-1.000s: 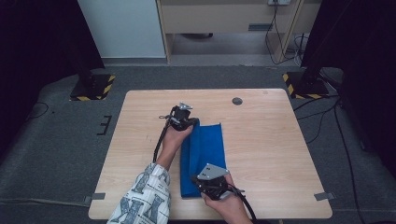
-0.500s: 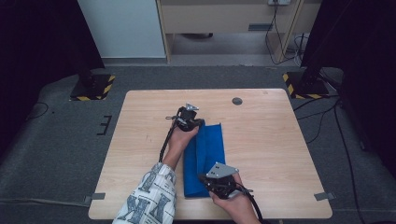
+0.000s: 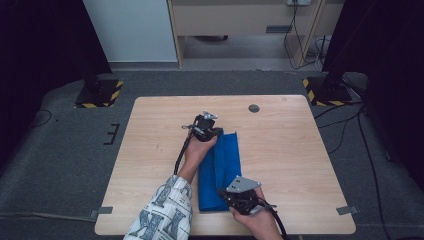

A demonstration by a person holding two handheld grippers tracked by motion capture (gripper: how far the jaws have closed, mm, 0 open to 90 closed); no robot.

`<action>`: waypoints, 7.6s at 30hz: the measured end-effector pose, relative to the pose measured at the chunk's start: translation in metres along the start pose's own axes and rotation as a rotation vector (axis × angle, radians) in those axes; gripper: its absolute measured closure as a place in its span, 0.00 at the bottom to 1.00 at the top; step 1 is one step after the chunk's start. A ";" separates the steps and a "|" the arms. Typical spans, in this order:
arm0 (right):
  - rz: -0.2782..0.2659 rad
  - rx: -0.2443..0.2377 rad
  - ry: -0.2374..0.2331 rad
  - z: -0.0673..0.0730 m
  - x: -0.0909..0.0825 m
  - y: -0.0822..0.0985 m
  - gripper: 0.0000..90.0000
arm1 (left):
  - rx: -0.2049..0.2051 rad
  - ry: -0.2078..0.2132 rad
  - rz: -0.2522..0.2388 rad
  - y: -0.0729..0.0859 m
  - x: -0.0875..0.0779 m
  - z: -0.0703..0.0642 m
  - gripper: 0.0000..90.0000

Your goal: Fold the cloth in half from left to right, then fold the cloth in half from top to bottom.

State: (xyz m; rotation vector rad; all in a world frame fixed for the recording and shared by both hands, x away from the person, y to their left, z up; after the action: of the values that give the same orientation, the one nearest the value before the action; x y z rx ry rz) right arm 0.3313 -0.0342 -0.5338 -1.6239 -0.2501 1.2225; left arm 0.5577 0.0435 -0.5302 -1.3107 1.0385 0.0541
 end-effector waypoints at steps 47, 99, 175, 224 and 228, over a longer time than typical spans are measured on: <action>0.042 0.005 0.003 -0.003 -0.006 0.020 0.96 | 0.012 0.012 0.020 0.000 0.015 -0.017 0.94; 0.014 0.058 0.141 -0.048 -0.004 0.024 0.09 | 0.021 0.025 -0.030 0.021 -0.018 -0.010 0.12; 0.123 0.192 0.223 -0.229 0.092 -0.040 0.57 | -0.016 -0.038 0.037 0.051 -0.004 0.052 0.43; -0.061 0.191 0.149 -0.211 0.053 -0.076 0.98 | 0.007 -0.002 -0.097 0.012 -0.039 0.030 0.96; -0.069 0.176 0.151 -0.211 0.048 -0.083 0.98 | 0.011 -0.003 -0.113 0.006 -0.044 0.029 0.96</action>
State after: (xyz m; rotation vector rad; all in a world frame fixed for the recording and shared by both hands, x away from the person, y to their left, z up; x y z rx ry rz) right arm 0.5540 -0.0914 -0.5076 -1.5326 -0.0995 1.0341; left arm 0.5459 0.0913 -0.5095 -1.3569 0.9593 -0.0346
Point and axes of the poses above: each handheld gripper's, and its own axes: x roughly forward along the jaws, y roughly out of its underside, z roughly to its left, the point moved 7 cm from there along x, roughly forward along the jaws, and after that the axes turned 1 degree about -y, right-handed, at the moved point
